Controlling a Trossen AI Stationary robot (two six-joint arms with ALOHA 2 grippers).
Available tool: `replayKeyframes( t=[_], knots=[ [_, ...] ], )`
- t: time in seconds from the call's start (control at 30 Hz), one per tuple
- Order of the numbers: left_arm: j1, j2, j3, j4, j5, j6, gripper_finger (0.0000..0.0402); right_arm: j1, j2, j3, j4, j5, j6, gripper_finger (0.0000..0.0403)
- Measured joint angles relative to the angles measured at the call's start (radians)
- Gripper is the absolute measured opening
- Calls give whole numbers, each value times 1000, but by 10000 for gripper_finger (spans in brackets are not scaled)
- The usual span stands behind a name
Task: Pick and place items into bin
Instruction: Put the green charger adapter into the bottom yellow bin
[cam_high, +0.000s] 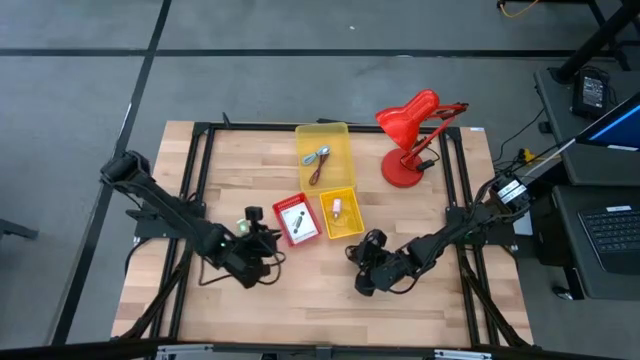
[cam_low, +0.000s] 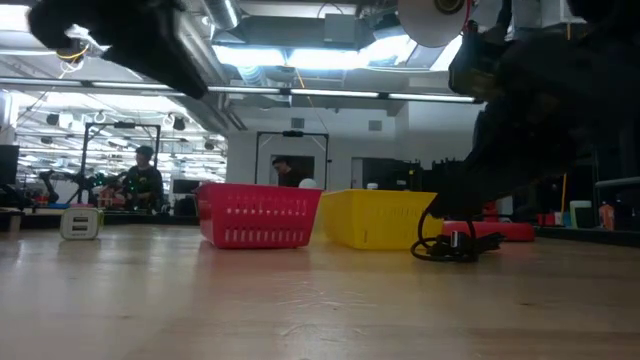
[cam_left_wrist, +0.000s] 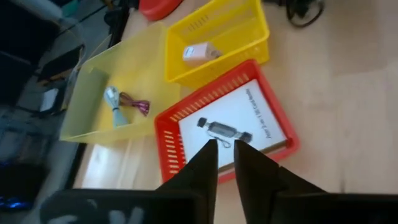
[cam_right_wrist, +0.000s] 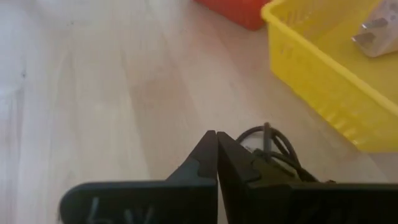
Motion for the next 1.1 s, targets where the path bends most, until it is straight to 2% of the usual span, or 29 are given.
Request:
replayKeyframes(
  t=[0.13,0.23,0.33,0.47,0.8,0.93,1.1],
  knots=[
    [-29,-86,-97,137,28,32,21,0,0,0,35,0,-39,0],
    [-36,-150,-174,277,99,103,5,0,-1,0,65,0,-67,0],
    [-36,-210,-252,407,173,174,2,0,-1,0,90,-19,-92,0],
    [-36,-280,-336,501,205,221,2,0,-1,17,93,-33,-116,0],
    [-39,-420,-448,466,200,105,15,0,-1,33,91,-34,-149,0],
    [-39,-428,-459,363,168,11,38,0,-1,33,90,-34,-146,0],
    [-39,-428,-459,239,233,-108,78,0,-1,33,90,-34,-145,0]
  ],
)
